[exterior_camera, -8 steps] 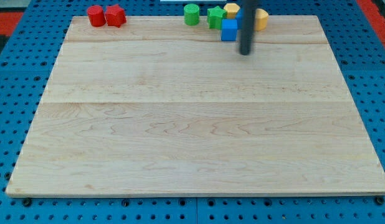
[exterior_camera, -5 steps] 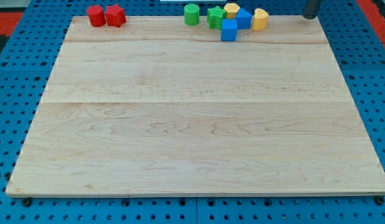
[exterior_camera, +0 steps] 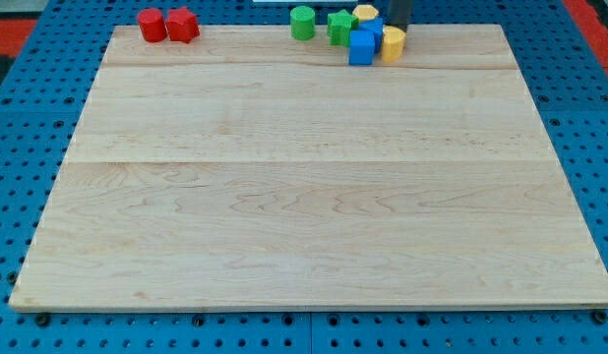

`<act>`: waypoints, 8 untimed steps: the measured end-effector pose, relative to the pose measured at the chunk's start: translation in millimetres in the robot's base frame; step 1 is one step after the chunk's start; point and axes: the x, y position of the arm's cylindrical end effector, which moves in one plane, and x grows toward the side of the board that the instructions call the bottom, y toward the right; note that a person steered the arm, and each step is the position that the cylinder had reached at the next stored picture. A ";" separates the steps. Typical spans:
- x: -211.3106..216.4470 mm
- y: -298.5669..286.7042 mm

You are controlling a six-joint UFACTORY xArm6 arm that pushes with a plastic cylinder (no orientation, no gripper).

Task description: Push the yellow heart down and up

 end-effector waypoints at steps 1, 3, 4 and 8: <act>24.7 35.8; 91.6 20.1; 48.6 -11.8; 95.1 6.6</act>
